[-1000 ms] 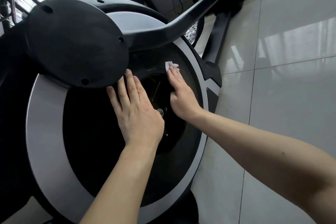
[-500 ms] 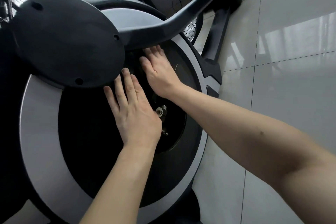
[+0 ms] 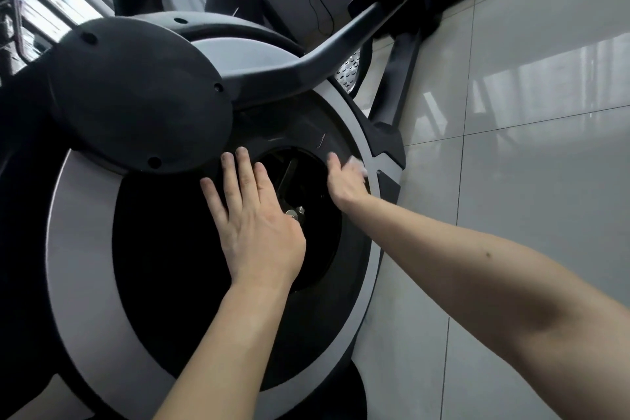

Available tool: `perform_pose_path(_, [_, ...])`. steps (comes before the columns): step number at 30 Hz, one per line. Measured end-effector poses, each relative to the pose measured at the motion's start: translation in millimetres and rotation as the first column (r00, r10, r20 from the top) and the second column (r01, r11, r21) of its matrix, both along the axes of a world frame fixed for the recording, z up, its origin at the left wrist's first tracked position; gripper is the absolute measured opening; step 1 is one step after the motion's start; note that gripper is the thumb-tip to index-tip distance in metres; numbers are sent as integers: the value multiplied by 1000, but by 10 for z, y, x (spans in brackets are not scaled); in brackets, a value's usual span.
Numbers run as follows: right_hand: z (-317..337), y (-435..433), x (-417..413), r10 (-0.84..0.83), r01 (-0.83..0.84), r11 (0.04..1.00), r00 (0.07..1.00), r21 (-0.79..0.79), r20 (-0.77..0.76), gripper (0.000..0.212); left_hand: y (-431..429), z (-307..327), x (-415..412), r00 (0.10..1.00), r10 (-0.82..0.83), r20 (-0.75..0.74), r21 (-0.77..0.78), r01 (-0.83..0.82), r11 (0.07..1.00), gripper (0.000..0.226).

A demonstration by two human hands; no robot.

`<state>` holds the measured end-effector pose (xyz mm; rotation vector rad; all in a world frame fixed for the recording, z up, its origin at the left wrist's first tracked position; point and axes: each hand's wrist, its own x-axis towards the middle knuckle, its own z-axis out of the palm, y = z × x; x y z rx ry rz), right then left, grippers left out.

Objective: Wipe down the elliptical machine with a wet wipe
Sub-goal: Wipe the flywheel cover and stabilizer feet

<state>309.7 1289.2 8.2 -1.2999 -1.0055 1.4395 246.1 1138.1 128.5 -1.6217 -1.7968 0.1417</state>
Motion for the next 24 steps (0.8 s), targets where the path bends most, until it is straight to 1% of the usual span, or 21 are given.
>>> perform_pose_path(1, [158, -4, 34, 2, 1, 992, 1000, 128, -24, 72, -13, -33, 4, 1000, -10, 16, 2, 10, 1000, 82])
perform_pose_path(3, [434, -30, 73, 47, -30, 931, 998, 363, -37, 62, -46, -121, 14, 999, -30, 39, 0, 30, 1000, 81])
perform_pose_path(4, [487, -44, 66, 59, -39, 905, 998, 424, -32, 60, -78, -176, 18, 999, -33, 43, -12, 33, 999, 82])
perform_pose_path(5, [480, -43, 61, 42, -23, 892, 999, 452, -32, 58, -106, -225, 33, 998, -41, 44, -30, 42, 999, 83])
perform_pose_path(7, [300, -67, 33, -18, 34, 908, 999, 418, -41, 56, -178, -320, 42, 997, -48, 57, -78, 52, 996, 85])
perform_pose_path(9, [-10, -139, -10, -25, 29, 957, 1000, 290, -18, 55, -246, -395, 5, 997, -37, 72, -106, 44, 993, 85])
perform_pose_path(11, [-429, -328, -54, 41, -43, 990, 999, 136, 17, 53, -313, -431, -25, 996, -23, 87, -122, 33, 992, 84])
perform_pose_path(13, [-856, -624, -164, 81, -81, 997, 997, 4, 14, 57, -375, -453, -39, 993, -17, 119, -133, 33, 991, 82])
perform_pose_path(14, [-991, -765, -228, 115, -114, 992, 993, -50, 26, 58, -408, -459, -36, 990, -12, 141, -141, 32, 989, 81])
perform_pose_path(16, [-1058, -852, -325, 158, -155, 983, 987, -101, 25, 48, -481, -471, -29, 983, -1, 183, -161, 31, 987, 79])
perform_pose_path(17, [-930, -822, -324, 141, -140, 985, 990, -102, 6, 43, -529, -478, -41, 980, 3, 200, -163, 30, 986, 78])
perform_pose_path(19, [-608, -664, -276, 30, -36, 996, 997, -77, -77, 45, -597, -490, -63, 974, 1, 227, -178, 40, 983, 76])
perform_pose_path(21, [-343, -539, -214, -35, 36, 999, 993, 8, -109, 45, -675, -477, -97, 965, -19, 261, -183, 68, 981, 72])
perform_pose_path(23, [-246, -533, -175, -29, 43, 991, 994, 127, -110, 55, -744, -441, -124, 951, -58, 305, -160, 111, 981, 68])
perform_pose_path(24, [-250, -587, -176, -17, 32, 987, 995, 157, -99, 60, -773, -419, -135, 942, -78, 326, -146, 132, 980, 67])
